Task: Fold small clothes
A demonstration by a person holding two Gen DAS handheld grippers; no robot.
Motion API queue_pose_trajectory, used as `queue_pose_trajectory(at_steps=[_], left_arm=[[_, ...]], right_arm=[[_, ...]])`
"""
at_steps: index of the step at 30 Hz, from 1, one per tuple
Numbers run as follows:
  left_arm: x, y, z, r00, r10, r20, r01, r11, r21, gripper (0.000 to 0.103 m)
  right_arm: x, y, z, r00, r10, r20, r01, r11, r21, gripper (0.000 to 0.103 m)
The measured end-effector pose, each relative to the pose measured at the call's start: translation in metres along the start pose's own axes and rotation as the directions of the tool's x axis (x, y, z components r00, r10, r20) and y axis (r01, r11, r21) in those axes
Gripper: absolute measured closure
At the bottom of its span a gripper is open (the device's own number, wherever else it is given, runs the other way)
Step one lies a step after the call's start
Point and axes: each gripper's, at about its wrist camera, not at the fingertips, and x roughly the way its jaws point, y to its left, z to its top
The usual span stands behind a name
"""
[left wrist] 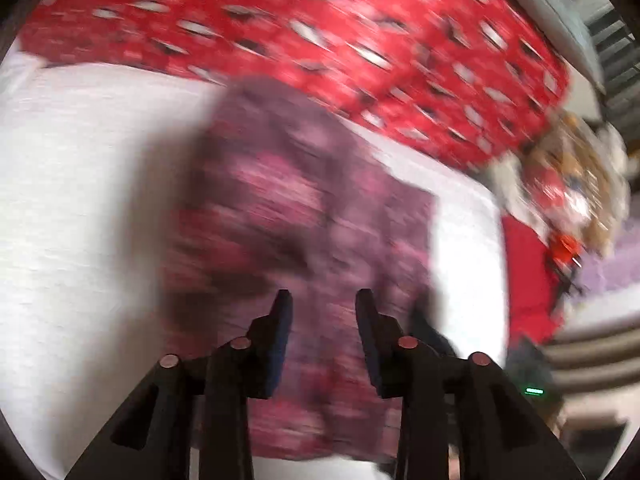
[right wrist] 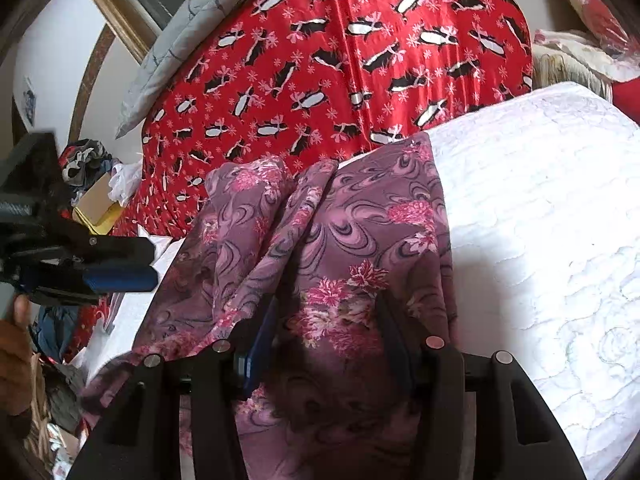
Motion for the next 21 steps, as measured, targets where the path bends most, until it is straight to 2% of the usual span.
queue_pose_trajectory(at_steps=[2, 4, 5, 7, 9, 13, 14, 15, 16, 17, 19, 21], left_arm=[[0.006, 0.026, 0.005, 0.994, 0.102, 0.039, -0.1, 0.993, -0.055, 0.069], [0.021, 0.042, 0.005, 0.991, 0.134, 0.019, -0.132, 0.988, -0.085, 0.069], [0.033, 0.05, 0.003, 0.992, 0.123, -0.006, -0.123, 0.987, -0.107, 0.069], [0.044, 0.055, -0.005, 0.995, 0.1, -0.003, -0.1, 0.987, -0.13, 0.067], [0.045, 0.06, -0.007, 0.996, 0.089, 0.02, -0.085, 0.988, -0.131, 0.066], [0.05, 0.066, -0.007, 0.999, 0.043, 0.023, -0.04, 0.99, -0.136, 0.066], [0.048, 0.074, -0.006, 0.999, 0.029, 0.021, -0.026, 0.989, -0.143, 0.066], [0.041, 0.082, -0.015, 1.0, 0.018, 0.021, -0.015, 0.989, -0.148, 0.066], [0.04, 0.085, -0.015, 1.0, 0.012, 0.02, -0.008, 0.988, -0.156, 0.066], [0.036, 0.088, -0.018, 1.0, 0.006, 0.021, -0.002, 0.987, -0.161, 0.066], [0.025, 0.091, -0.018, 1.0, 0.006, 0.03, -0.001, 0.987, -0.162, 0.066], [0.008, 0.093, -0.02, 0.999, 0.021, 0.047, -0.014, 0.989, -0.145, 0.066]], right_arm=[[-0.009, -0.009, 0.008, 1.0, 0.014, 0.0, -0.014, 0.995, 0.098, 0.051], [-0.015, -0.016, 0.016, 0.998, 0.054, 0.02, -0.057, 0.98, 0.192, 0.048], [-0.013, -0.016, 0.021, 0.997, 0.082, 0.017, -0.084, 0.973, 0.217, 0.048], [-0.003, -0.008, 0.029, 0.995, 0.095, -0.029, -0.087, 0.975, 0.203, 0.044], [0.017, 0.011, 0.035, 0.992, 0.071, -0.106, -0.056, 0.989, 0.134, 0.043], [0.04, 0.048, 0.035, 0.985, 0.054, -0.162, -0.054, 0.999, 0.006, 0.045], [0.047, 0.06, 0.035, 0.981, 0.046, -0.19, -0.055, 0.997, -0.046, 0.047], [0.051, 0.069, 0.034, 0.978, 0.019, -0.207, -0.039, 0.995, -0.092, 0.058], [0.055, 0.084, 0.03, 0.976, -0.036, -0.214, -0.004, 0.983, -0.182, 0.074], [0.055, 0.094, 0.027, 0.975, -0.082, -0.205, 0.027, 0.967, -0.254, 0.082], [0.049, 0.106, 0.026, 0.978, -0.113, -0.177, 0.044, 0.936, -0.35, 0.089], [0.033, 0.105, 0.034, 0.985, -0.082, -0.15, 0.025, 0.937, -0.347, 0.091]])
